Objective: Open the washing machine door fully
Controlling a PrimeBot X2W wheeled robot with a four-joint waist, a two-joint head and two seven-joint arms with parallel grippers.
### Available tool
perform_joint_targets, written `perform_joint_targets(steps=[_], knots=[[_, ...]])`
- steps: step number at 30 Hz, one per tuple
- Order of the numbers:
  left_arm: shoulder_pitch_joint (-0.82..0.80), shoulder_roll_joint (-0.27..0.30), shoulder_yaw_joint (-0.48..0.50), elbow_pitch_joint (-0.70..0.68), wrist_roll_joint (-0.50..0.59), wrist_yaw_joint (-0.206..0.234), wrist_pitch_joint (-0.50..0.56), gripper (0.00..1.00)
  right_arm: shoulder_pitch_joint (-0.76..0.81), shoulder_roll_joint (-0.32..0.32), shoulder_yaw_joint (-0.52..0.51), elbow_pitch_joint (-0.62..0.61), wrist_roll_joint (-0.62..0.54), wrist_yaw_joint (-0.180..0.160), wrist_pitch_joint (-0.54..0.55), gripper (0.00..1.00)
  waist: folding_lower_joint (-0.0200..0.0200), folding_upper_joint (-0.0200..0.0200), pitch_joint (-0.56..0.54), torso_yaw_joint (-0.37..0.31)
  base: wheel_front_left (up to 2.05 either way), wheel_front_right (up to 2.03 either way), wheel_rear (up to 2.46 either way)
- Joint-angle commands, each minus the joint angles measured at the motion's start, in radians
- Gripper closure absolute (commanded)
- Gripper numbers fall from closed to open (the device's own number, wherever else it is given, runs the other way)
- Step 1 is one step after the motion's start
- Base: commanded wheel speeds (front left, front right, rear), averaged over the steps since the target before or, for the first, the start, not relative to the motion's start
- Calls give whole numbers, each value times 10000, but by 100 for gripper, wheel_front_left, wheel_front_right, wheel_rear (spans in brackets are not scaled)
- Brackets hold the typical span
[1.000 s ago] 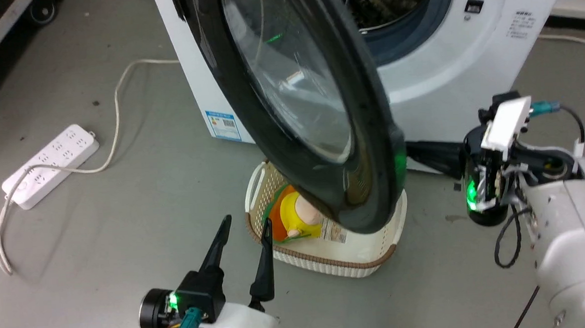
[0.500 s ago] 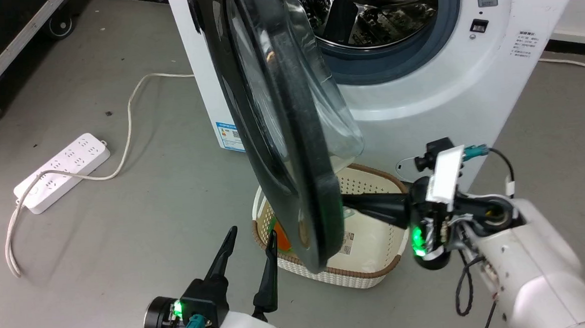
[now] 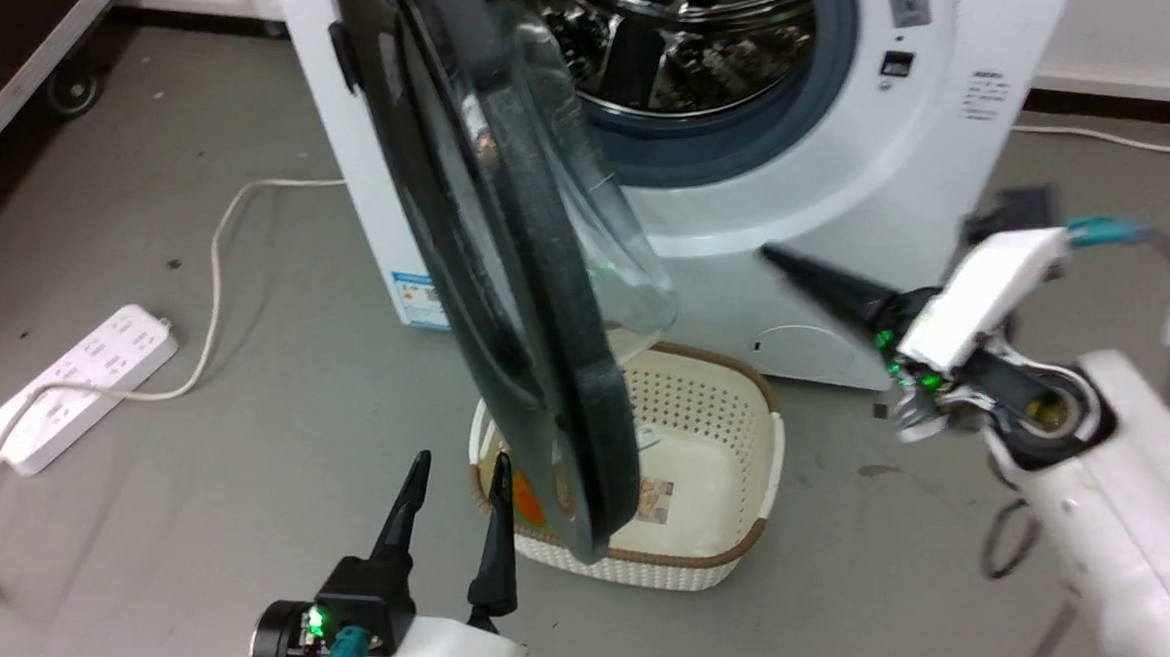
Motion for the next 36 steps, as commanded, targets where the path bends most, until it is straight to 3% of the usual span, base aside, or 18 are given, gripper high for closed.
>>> perform_joint_targets(steps=[1, 6, 9, 12, 15, 20, 25, 36], knots=[[94, 20, 172, -31, -4, -62, -55, 0, 524, -521, 180, -977, -978, 12, -1032, 0, 0, 0, -155, -221, 0, 0, 0], [139, 21, 605, -12, 55, -334, -55, 0, 1691, -2072, 983, -3227, -4014, 12, -4354, 0, 0, 0, -442, -604, 0, 0, 0], [232, 41, 827, 56, 44, -576, -55, 0, 2352, -2812, 1196, -3674, -5947, 12, -6327, 0, 0, 0, -603, -822, 0, 0, 0], [356, 76, 1085, 106, 42, -753, -55, 0, 3108, -3025, 848, -3593, -7945, 12, -7623, 0, 0, 0, -754, -1034, 0, 0, 0], [564, 75, 1258, 85, 82, -867, -55, 0, 4061, -2516, -125, -3742, -9655, 12, -7946, 0, 0, 0, -896, -1242, 0, 0, 0], [821, 68, 1520, 18, 141, -980, -55, 0, 5894, -912, -1850, -4893, -12208, 12, -8018, 0, 0, 0, -963, -1547, 0, 0, 0], [931, 53, 1625, -2, 227, -1025, -55, 0, 7372, 576, -2762, -5932, -13574, 12, -8023, 0, 0, 0, -950, -1749, 0, 0, 0], [1025, 39, 1718, 384, 561, -913, -55, 0, 7904, 1087, -2726, -6132, -14146, 12, -8025, 0, 0, 0, -936, -1912, 0, 0, 0]])
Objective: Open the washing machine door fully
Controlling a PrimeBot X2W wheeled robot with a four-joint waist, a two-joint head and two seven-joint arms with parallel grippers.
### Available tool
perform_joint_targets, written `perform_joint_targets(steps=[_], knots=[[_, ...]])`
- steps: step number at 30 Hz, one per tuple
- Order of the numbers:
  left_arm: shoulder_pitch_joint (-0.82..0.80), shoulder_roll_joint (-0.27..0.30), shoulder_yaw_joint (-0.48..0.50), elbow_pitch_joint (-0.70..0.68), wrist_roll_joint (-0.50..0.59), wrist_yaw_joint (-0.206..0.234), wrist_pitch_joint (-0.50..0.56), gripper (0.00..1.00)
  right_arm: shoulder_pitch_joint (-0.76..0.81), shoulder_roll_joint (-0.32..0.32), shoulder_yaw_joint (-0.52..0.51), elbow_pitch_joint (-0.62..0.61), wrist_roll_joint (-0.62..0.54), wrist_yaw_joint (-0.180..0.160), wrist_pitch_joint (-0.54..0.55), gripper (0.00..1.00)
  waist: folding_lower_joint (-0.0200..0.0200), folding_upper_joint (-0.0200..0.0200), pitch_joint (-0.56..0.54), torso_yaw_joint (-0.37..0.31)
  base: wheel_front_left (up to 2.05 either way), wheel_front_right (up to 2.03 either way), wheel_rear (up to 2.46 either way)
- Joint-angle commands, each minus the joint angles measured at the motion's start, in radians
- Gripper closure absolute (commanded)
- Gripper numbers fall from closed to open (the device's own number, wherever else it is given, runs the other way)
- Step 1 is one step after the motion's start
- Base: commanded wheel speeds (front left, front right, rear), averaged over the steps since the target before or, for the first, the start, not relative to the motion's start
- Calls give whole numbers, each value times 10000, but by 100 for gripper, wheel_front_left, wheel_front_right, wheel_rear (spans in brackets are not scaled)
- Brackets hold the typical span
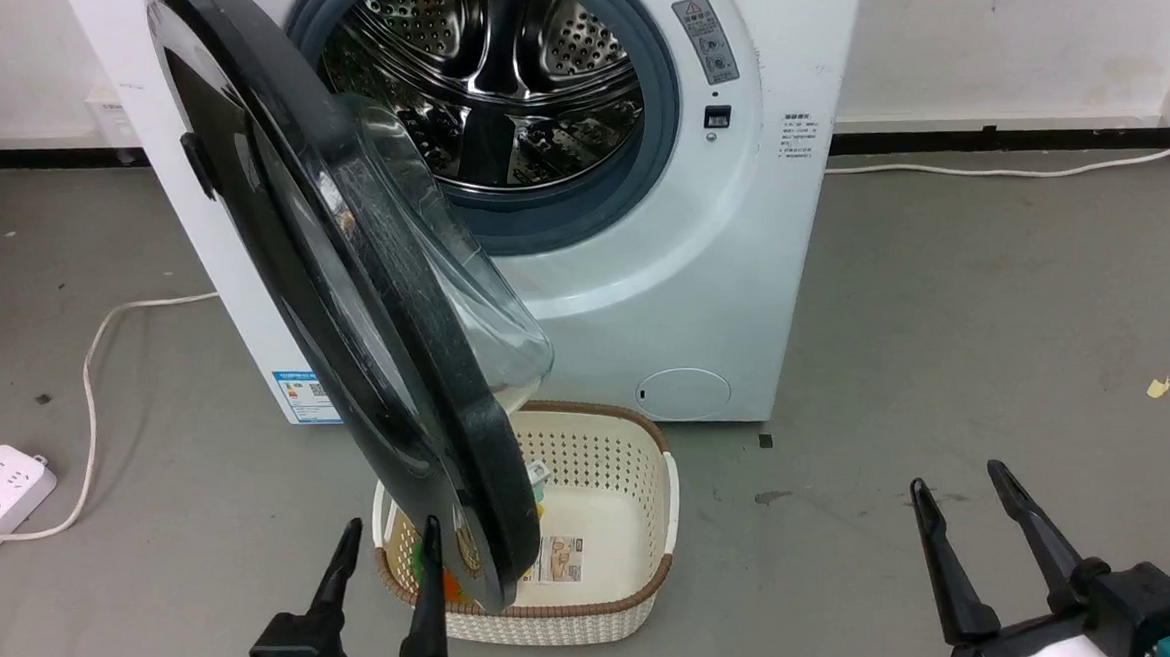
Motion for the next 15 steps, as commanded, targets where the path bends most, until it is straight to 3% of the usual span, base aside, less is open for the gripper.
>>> perform_joint_targets(steps=[1, 6, 7, 8, 9, 10, 13, 15], knots=[[111, 21, 35, 14, 89, 75, -55, 0, 96, 61, 21, -42, -89, 8, -44, 0, 0, 0, 1, 5, 0, 0, 0], [76, 15, 47, -15, 173, 227, -55, 0, 35, 87, -4, -53, -120, 8, -44, 0, 0, 0, 5, 69, 0, 0, 0], [65, 13, 10, 1, 195, 223, -55, 29, 23, 93, -14, -47, -118, 8, -45, 0, 0, 0, 7, 98, 0, 0, 0], [65, 13, 10, 1, 195, 223, -55, 29, 23, 93, -14, -47, -118, 8, -45, 0, 0, 0, 7, 98, 0, 0, 0], [58, 12, -9, 4, 199, 209, -55, 89, 18, 95, -15, -40, -114, 8, -45, 0, 0, 0, 8, 108, 0, 0, 0], [51, 11, -52, -55, 190, 129, -55, 100, 12, 100, -1, -23, -97, 8, -45, 0, 0, 0, 9, 117, 0, 0, 0], [-18, 8, 87, -450, -63, 105, -55, 100, 5, 104, 24, -19, -76, 8, -45, 0, 0, 0, 19, 123, 0, 0, 0], [-107, 6, 492, -1409, -494, 236, -55, 100, -10, 109, 30, -25, -36, 8, -45, 0, 0, 0, 27, 107, 0, 0, 0]])
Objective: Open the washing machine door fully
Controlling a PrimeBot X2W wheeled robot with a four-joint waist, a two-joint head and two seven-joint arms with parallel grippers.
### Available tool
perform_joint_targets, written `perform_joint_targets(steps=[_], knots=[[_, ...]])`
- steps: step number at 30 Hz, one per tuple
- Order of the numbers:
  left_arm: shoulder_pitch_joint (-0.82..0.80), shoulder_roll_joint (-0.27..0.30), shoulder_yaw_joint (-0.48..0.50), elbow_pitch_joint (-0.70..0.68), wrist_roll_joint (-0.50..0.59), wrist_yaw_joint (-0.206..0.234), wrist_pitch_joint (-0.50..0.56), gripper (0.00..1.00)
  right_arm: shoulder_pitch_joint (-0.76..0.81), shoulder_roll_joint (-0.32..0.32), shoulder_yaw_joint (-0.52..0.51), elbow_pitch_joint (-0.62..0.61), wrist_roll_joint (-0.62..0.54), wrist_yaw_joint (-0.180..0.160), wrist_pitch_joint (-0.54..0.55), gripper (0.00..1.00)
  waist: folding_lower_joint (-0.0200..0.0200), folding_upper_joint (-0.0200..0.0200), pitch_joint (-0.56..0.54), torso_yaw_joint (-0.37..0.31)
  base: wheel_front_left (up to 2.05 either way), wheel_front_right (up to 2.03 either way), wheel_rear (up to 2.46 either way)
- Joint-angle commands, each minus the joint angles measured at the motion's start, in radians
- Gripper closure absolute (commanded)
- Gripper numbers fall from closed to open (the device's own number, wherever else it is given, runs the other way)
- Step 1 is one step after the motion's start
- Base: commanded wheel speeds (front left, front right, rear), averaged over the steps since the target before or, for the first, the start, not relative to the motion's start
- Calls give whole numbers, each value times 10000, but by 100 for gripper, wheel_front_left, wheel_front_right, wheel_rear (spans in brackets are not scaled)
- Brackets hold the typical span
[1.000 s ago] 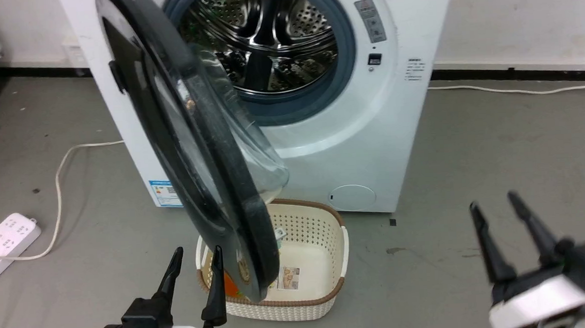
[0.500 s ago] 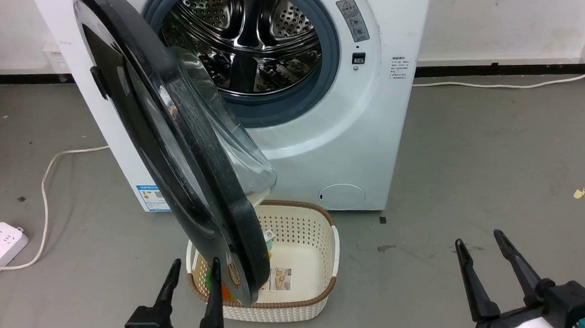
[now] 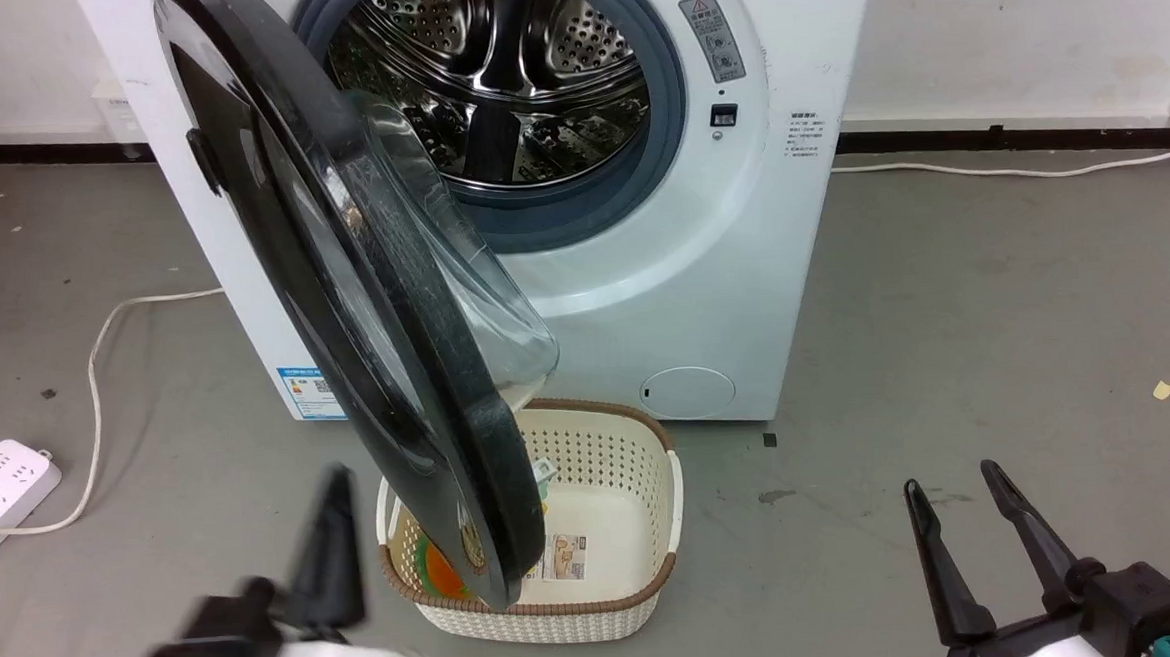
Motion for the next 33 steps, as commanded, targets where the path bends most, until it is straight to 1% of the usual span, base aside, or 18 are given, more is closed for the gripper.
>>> perform_joint_targets(steps=[1, 4, 5, 6, 7, 11, 13, 14, 17, 19, 24, 29, 33], knots=[[-82, 18, 189, -383, -151, 96, -55, 100, 2, 59, 5, -31, 46, 8, -45, 0, 0, -1, 3, -8, 0, 0, 0], [-261, 17, 670, -1468, -443, 248, -55, 100, -18, 62, -12, -30, 65, 8, -45, 0, 0, -1, 4, -31, 0, 0, 0], [-528, 16, 1044, -2252, -795, 385, -55, 100, -34, 64, -18, -20, 58, 8, -45, 0, 0, -1, 7, -50, 0, 0, 0], [-528, 16, 1044, -2252, -795, 385, -55, 100, -34, 64, -18, -20, 58, 8, -45, 0, 0, -1, 7, -50, 0, 0, 0], [-696, 16, 1192, -2646, -823, 421, -55, 100, -41, 64, -21, -17, 57, 8, -45, 0, 0, -1, 3, -58, 0, 0, 0], [-1477, 16, 1482, -4053, -586, 458, -55, 100, -43, 67, 31, 18, 78, 8, -45, 0, 0, -1, -45, -124, 0, 0, 0], [-1846, 16, 1438, -4587, -410, 481, -55, 100, -45, 67, 62, 35, 121, 8, -45, 0, 0, -1, -66, -153, 0, 0, 0], [-2099, 15, 1235, -4864, -221, 471, -55, 100, -48, 68, 85, 45, 170, 8, -45, 0, 0, -1, -76, -175, 0, 0, 0], [-2169, 15, 575, -4808, 18, 336, -9, 100, -62, 68, 158, 90, 222, 8, -45, 0, 0, -1, -91, -255, 0, 0, 0], [-2109, 15, 18, -4713, 174, 236, 214, 100, -85, 69, 188, 111, 264, 8, -45, 0, 0, -1, -84, -320, 0, 0, 0], [-1736, 15, -1516, -4336, 119, 286, 728, 100, -104, 69, 178, 131, 343, 8, -45, 0, 0, -1, -33, -421, 0, 0, 0], [-1306, 15, -2695, -3156, -212, 321, 1128, 100, -133, 69, 244, 196, 338, 8, -45, 0, 0, -1, 11, -505, 0, 0, 0], [-1158, 15, -3201, -2097, -562, 458, 1138, 100, -194, 69, 230, 216, 335, 8, -45, 0, 0, -1, 81, -567, 0, 0, 0]])
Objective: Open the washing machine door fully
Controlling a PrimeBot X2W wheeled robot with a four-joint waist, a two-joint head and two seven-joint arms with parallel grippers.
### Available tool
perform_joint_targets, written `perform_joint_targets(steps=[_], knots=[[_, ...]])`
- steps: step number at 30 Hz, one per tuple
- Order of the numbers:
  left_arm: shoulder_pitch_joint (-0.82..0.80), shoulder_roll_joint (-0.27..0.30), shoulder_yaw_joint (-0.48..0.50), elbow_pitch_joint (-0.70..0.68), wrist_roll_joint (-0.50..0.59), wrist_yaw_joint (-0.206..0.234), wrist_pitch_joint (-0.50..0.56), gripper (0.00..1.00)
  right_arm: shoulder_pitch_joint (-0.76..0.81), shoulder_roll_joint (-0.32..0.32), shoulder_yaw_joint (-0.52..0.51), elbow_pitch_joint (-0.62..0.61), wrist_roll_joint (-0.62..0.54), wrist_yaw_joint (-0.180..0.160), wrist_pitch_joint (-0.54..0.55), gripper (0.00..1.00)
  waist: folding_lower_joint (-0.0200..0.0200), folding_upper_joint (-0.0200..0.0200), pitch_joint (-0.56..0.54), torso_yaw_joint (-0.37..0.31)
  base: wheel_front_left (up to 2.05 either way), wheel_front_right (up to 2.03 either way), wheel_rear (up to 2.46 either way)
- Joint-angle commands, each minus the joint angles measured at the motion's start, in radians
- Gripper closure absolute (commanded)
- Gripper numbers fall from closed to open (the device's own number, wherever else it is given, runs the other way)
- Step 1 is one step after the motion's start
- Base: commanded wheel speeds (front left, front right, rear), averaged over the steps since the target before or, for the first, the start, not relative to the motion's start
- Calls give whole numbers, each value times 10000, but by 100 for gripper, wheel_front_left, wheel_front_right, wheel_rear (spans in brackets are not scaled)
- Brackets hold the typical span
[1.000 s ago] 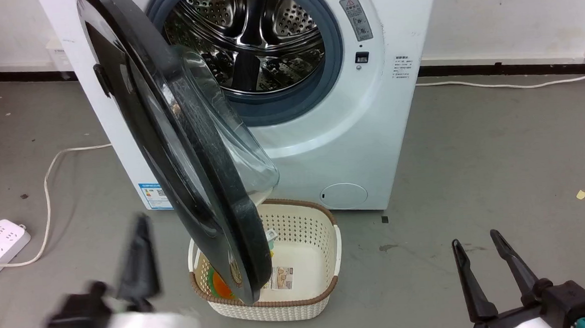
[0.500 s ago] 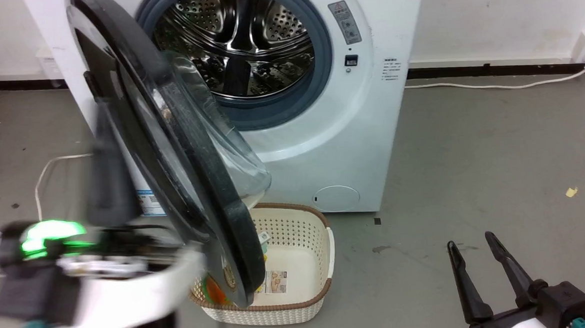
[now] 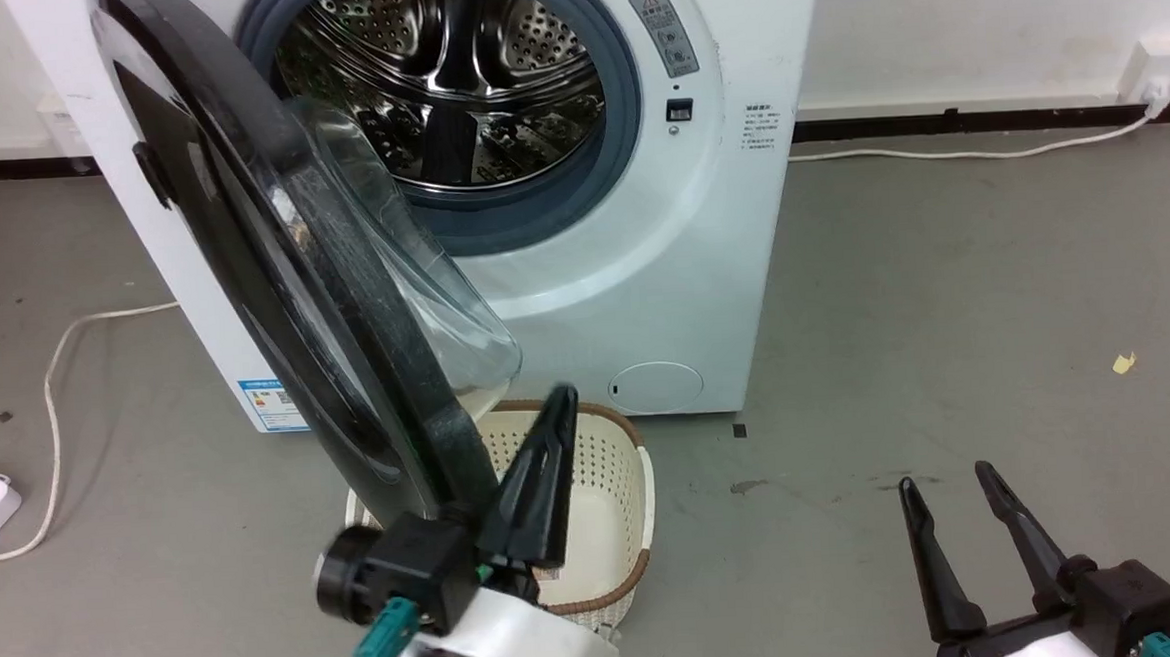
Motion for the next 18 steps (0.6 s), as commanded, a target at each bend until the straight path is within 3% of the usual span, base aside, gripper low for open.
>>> perform_joint_targets(steps=[1, 11, 18], knots=[[53, 26, -26, 133, -57, 67, -57, 100, -112, 44, 9, 44, 29, 8, -45, 0, 0, 0, 17, -14, 0, 0, 0], [-270, 51, 65, 2831, -645, 373, -328, 100, -145, 45, -28, 117, 123, 8, -45, 0, 0, 0, 177, -99, 0, 0, 0], [-532, 148, 425, 3767, -844, 406, -683, 100, -128, 45, -56, 137, 176, 8, -45, 0, 0, 0, 260, 198, 0, 0, 0]])
